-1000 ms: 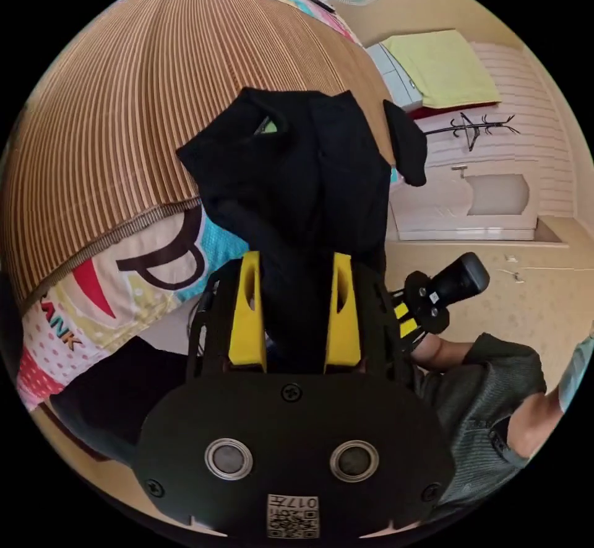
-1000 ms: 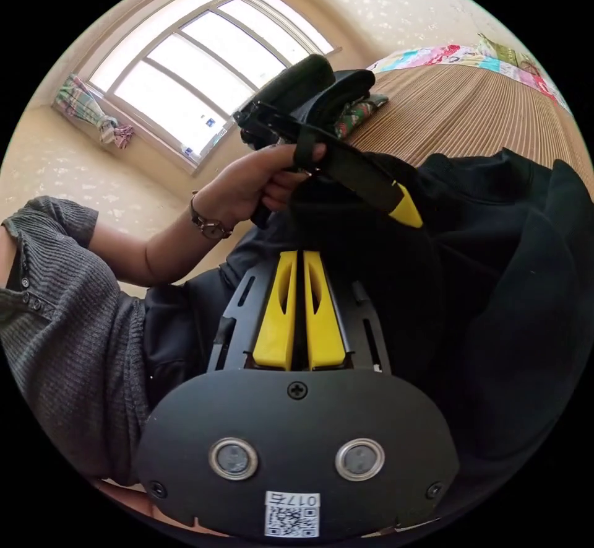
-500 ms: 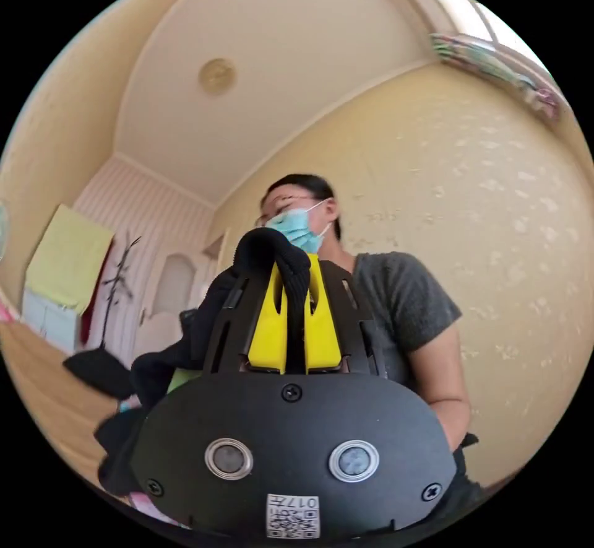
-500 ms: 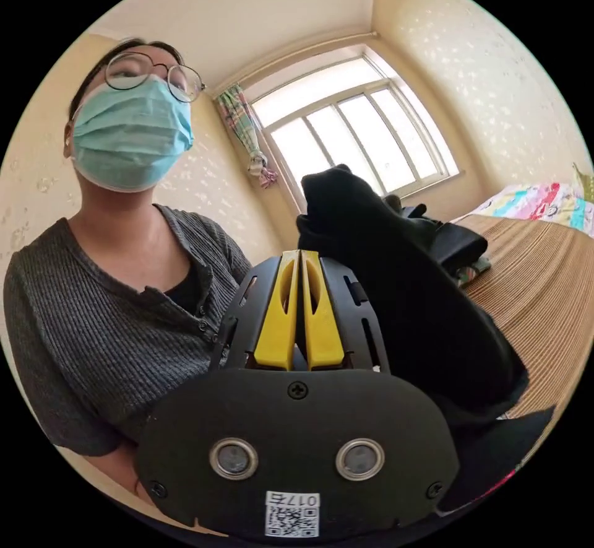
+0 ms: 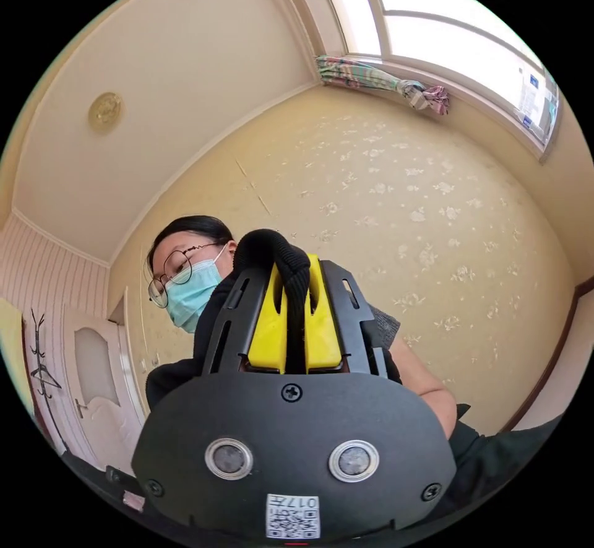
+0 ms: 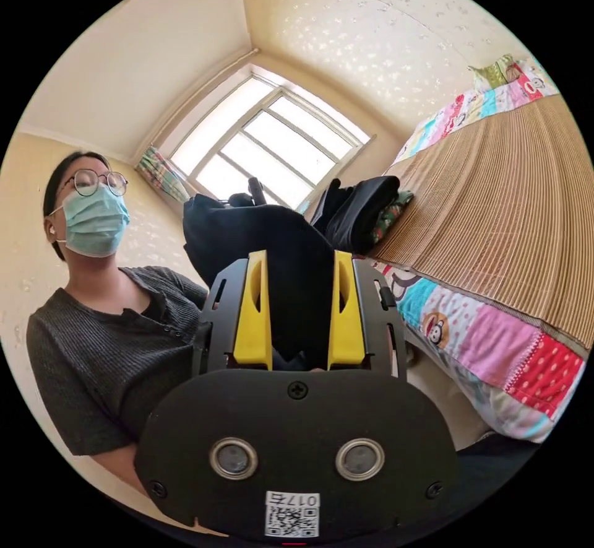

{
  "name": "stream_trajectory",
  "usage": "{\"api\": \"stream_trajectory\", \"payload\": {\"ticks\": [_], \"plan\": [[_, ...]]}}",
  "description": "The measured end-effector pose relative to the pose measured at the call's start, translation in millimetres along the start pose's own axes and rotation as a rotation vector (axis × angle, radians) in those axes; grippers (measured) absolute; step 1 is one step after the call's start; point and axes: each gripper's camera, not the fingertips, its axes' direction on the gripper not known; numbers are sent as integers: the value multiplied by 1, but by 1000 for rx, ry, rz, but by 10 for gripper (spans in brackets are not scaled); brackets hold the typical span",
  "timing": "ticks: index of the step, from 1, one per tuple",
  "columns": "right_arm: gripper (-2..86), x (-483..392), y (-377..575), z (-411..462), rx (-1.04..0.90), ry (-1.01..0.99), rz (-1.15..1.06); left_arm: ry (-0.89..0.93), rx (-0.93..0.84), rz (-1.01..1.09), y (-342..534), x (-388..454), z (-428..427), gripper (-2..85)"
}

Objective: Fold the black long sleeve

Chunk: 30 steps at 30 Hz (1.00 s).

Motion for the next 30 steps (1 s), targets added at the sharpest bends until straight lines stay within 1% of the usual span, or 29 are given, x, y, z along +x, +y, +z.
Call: {"api": "stream_trajectory", "payload": {"ticks": [1, 3, 4, 5, 6, 7, 8, 10, 13, 15, 17, 21, 22, 23, 24, 25, 26, 27, 29, 30], "plan": [[143, 6, 5, -4, 21, 31, 14, 13, 11, 7, 0, 2, 0, 14], [144, 14, 6, -2, -6, 10, 27, 42, 52, 32, 0, 10, -1, 15], [143, 18, 4, 6, -60, -68, 24, 44, 56, 35, 0, 12, -1, 15], [138, 22, 2, 19, -125, -190, 12, 45, 58, 38, 0, 13, -1, 16], [133, 23, 1, 26, -162, -254, 1, 42, 57, 37, 1, 14, -1, 17], [111, 18, 1, 38, -219, -362, -59, 37, 58, 34, 1, 14, -2, 18], [76, 6, 4, 42, -235, -443, -155, 23, 58, 26, 1, 15, -3, 18], [50, -9, 6, 40, -268, -488, -242, 5, 57, 22, 0, 18, -4, 19], [53, -29, 3, 41, -407, -435, -290, -27, 53, 33, -5, 25, -5, 19], [104, -33, 2, 40, -418, -419, -276, -42, 55, 51, -6, 28, -7, 20], [161, -23, 5, 51, -424, -456, -214, -33, 61, 67, -3, 26, -9, 20], [149, -10, 27, 86, -343, -486, -144, -54, 75, 68, 10, 12, -14, 21], [130, -10, 38, 105, -357, -548, -131, -66, 76, 65, 12, 10, -15, 21], [101, -14, 49, 124, -418, -595, -146, -93, 73, 65, 15, 9, -16, 22], [81, -17, 54, 131, -446, -592, -164, -120, 68, 65, 16, 8, -17, 22], [57, -25, 62, 139, -462, -522, -198, -132, 65, 63, 16, 8, -18, 22], [47, -34, 66, 137, -422, -378, -225, -157, 53, 56, 15, 7, -19, 23], [46, -39, 66, 133, -391, -306, -242, -196, 33, 41, 14, 6, -19, 24], [41, -61, 53, 108, -266, -55, -272, -275, -4, 3, 13, 2, -18, 27], [41, -67, 47, 100, -237, 1, -268, -348, -31, -41, 13, -2, -18, 29]]}}
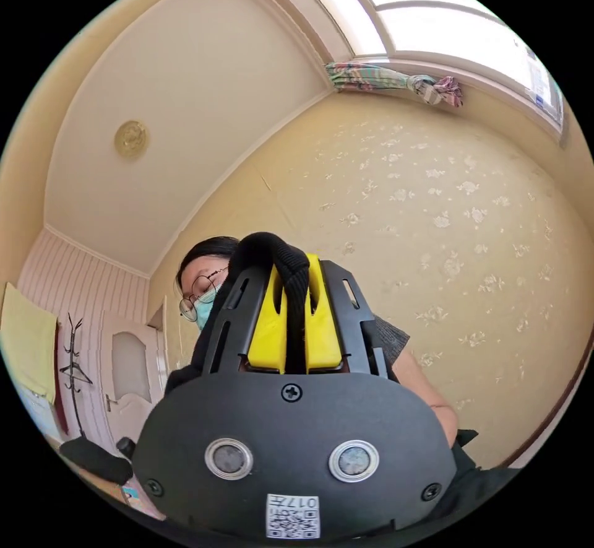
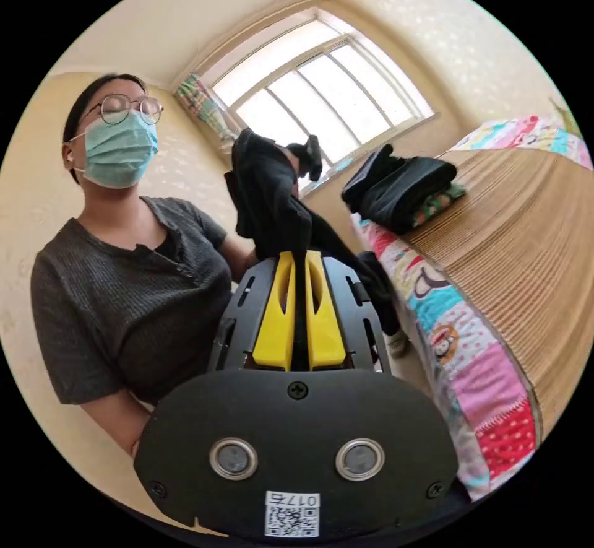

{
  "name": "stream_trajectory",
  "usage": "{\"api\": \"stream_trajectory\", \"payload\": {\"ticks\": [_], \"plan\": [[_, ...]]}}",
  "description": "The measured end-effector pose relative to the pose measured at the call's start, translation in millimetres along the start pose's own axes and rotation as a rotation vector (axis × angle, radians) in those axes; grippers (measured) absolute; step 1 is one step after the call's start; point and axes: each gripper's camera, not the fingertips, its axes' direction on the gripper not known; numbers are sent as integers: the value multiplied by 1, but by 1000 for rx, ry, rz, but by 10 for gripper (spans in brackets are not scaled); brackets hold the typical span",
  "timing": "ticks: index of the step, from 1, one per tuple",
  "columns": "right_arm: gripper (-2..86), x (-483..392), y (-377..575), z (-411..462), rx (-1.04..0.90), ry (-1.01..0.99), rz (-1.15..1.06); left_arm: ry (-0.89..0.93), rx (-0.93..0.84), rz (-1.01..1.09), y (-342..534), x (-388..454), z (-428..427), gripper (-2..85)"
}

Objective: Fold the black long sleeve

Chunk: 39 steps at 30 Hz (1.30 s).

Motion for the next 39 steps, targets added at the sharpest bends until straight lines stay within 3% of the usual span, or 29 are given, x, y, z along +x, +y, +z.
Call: {"api": "stream_trajectory", "payload": {"ticks": [5, 8, 12, 15, 19, 23, 27, 34, 37, 39], "plan": [[37, -110, -51, -57, 259, 666, -109, -270, -138, -177, 6, -36, 15, 35], [35, -190, -71, -62, 476, 955, -78, -491, -271, -268, 10, -61, 21, 38], [34, -271, -61, -49, 741, 999, -125, -901, -546, -418, 37, -90, 22, 49], [33, -318, -48, -17, 870, 1071, -238, -1050, -675, -583, 82, -129, 24, 69], [32, -357, -30, 22, 1131, 1239, -370, -972, -758, -713, 154, -189, 48, 78], [31, -378, -30, 32, 1303, 1250, -352, -842, -855, -818, 250, -263, 106, 104], [33, -394, -23, 36, 1429, 1201, -395, -992, -1033, -726, 288, -311, 167, 160], [33, -422, -37, 38, 1553, 1289, -449, -809, -910, -735, 291, -331, 184, 72], [34, -427, -37, 35, 1609, 1323, -507, -753, -694, -758, 267, -322, 158, 14], [34, -427, -38, 29, 1625, 1332, -529, -815, -529, -664, 214, -299, 136, 1]]}}
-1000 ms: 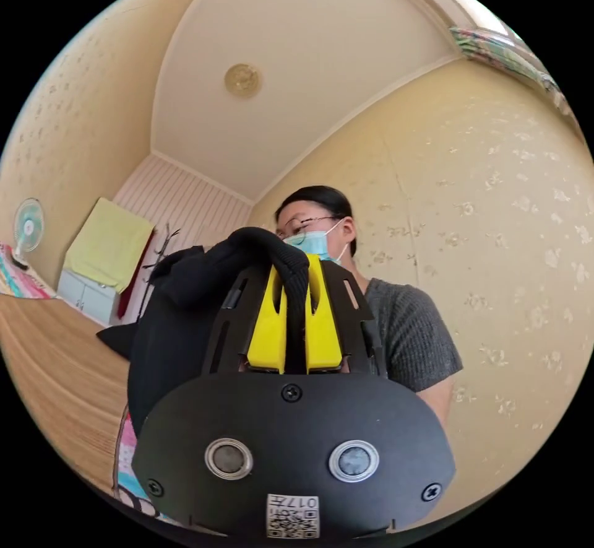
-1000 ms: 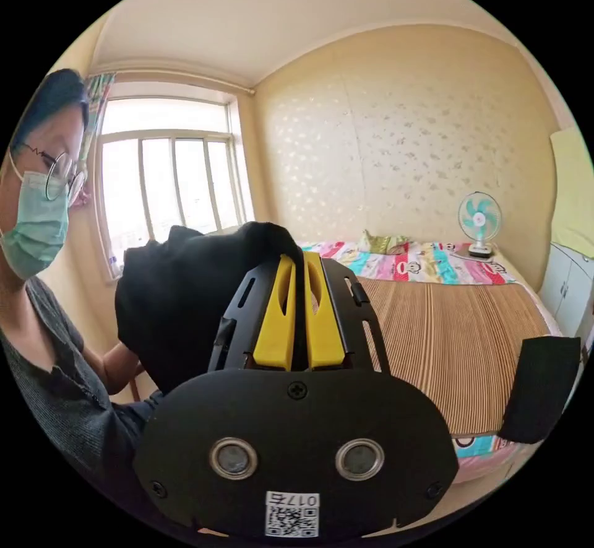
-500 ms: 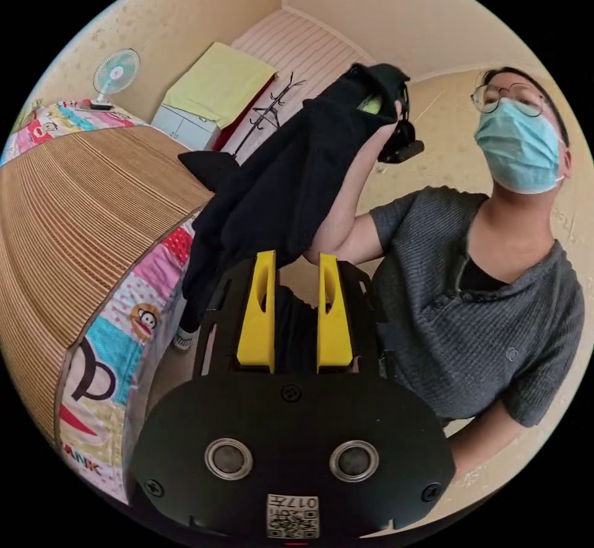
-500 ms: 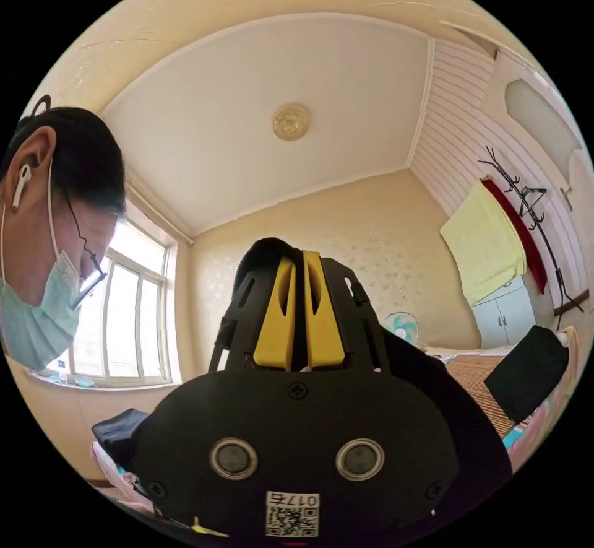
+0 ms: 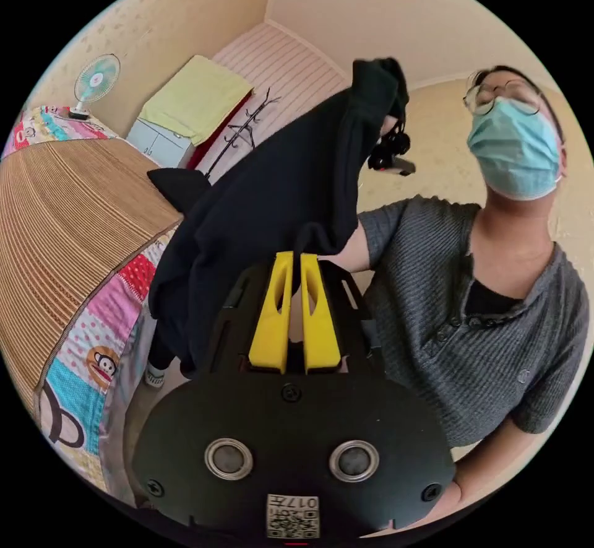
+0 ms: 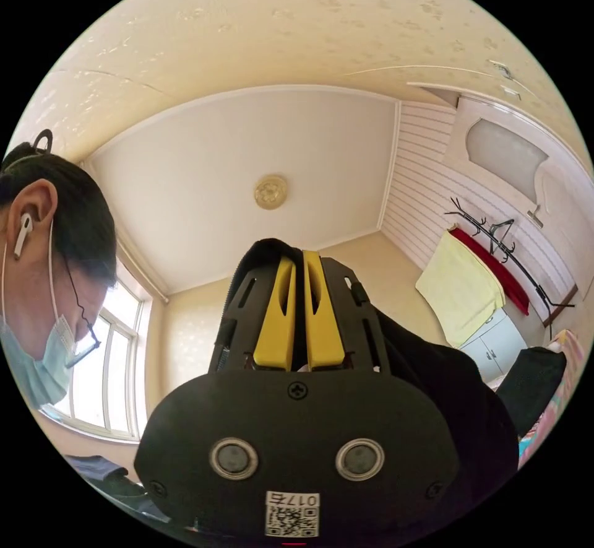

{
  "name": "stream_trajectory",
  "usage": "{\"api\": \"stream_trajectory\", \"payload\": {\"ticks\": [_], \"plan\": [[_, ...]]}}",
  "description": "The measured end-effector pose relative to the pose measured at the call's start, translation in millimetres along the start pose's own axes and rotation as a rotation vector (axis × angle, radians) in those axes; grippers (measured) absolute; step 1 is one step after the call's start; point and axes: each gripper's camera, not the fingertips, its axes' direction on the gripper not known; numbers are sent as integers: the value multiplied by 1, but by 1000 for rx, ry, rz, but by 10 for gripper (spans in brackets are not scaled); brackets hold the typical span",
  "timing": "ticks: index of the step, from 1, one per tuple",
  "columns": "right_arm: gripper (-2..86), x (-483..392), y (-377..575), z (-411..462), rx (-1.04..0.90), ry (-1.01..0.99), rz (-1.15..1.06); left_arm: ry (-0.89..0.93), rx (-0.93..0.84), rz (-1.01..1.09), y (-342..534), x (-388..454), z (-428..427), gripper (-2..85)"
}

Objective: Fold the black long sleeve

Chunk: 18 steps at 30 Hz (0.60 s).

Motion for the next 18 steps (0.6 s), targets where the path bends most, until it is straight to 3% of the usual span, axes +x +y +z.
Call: {"api": "stream_trajectory", "payload": {"ticks": [1, 3, 6, 10, 12, 14, 15, 18], "plan": [[34, 6, -2, 6, 4, -5, 3, -37, 50, 19, -6, 8, -19, 0], [34, 21, -6, 27, -45, 9, 33, -335, 212, 142, -34, 55, -92, -4], [34, 48, -4, 111, -308, -17, 62, -723, 275, 324, -97, 118, -138, -5], [36, 77, 86, 308, -848, -81, -22, -1096, 227, 263, -217, 109, -148, 1], [39, 94, 169, 401, -1165, -45, -115, -1295, 152, 122, -289, 48, -163, 14], [43, 142, 305, 476, -1626, 14, -33, -1373, 103, -43, -319, -11, -186, 30], [43, 153, 334, 481, -1717, 7, -4, -1386, 72, -208, -325, -50, -207, 39], [47, 171, 412, 452, -1844, 21, -52, -1281, 60, -407, -296, -102, -239, 49]]}}
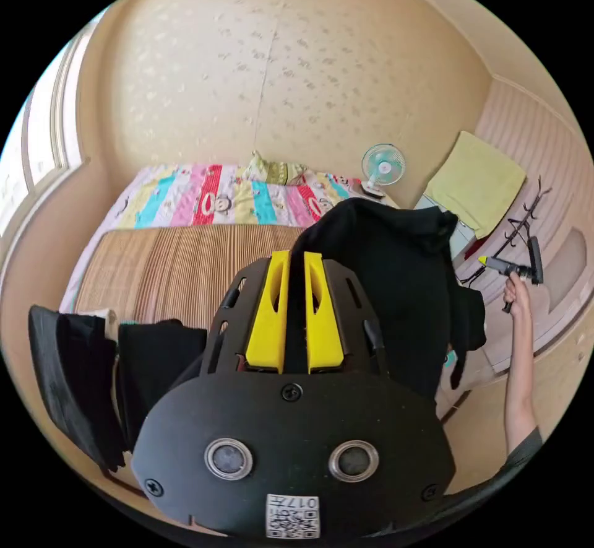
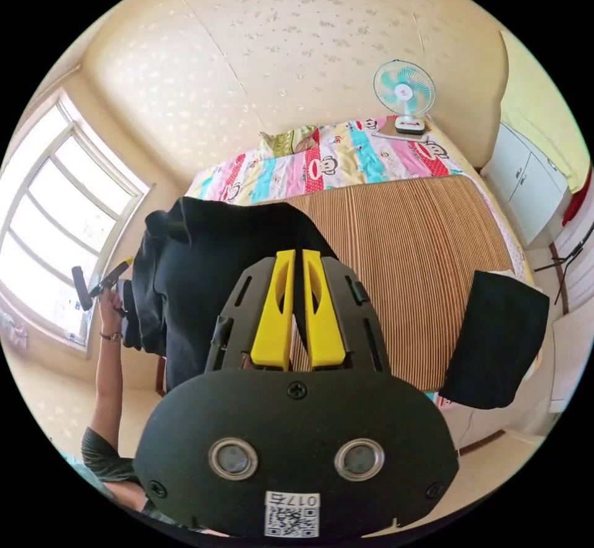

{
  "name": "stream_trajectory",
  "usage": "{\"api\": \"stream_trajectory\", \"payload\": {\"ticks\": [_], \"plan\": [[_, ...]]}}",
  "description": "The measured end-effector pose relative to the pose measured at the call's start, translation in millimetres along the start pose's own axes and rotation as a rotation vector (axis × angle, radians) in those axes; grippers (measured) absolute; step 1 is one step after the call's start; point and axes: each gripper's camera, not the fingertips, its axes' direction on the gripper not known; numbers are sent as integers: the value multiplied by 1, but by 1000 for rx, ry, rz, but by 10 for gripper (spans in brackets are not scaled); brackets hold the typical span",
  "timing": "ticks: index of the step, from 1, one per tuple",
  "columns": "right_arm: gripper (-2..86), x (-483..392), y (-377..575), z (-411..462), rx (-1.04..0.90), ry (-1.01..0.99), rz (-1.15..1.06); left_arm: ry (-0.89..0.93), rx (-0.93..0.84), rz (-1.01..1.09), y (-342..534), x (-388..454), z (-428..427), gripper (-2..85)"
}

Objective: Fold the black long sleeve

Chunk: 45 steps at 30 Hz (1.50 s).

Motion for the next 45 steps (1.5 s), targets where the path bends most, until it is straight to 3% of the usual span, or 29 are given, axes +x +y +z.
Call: {"api": "stream_trajectory", "payload": {"ticks": [4, 8, 14, 18, 20, 23, 28, 31, 33, 35, 40, 43, 45], "plan": [[78, -12, 65, 113, -178, 41, -142, 49, -116, 80, 57, -9, 50, 37], [84, -18, 143, 223, -331, 69, -157, 84, -403, 193, 142, 4, 131, 39], [56, -88, 224, 296, -281, 16, -286, 74, -556, 33, 251, -20, 183, 50], [19, -131, 221, 333, -193, 126, -343, 27, -368, -91, 302, -28, 165, 39], [10, -147, 212, 363, -232, 252, -405, 40, -354, -148, 312, -34, 157, 19], [6, -146, 211, 363, -219, 282, -414, 125, -357, -231, 330, -48, 143, 4], [5, -117, 252, 337, -133, 373, -423, 233, -351, -203, 349, -79, 94, -1], [5, -107, 279, 323, -93, 410, -514, 312, -110, -244, 360, -127, 12, 6], [5, -103, 285, 316, -93, 424, -583, 265, 165, -348, 374, -181, -73, 46], [5, -88, 277, 303, -112, 355, -544, 200, 303, -534, 392, -231, -124, 83], [4, -40, 255, 281, -125, 126, -338, 358, 420, -908, 444, -350, -173, 162], [4, -10, 253, 267, -92, 15, -238, 496, 464, -979, 457, -393, -175, 150], [4, 6, 251, 257, -90, -37, -216, 539, 506, -973, 451, -406, -187, 76]]}}
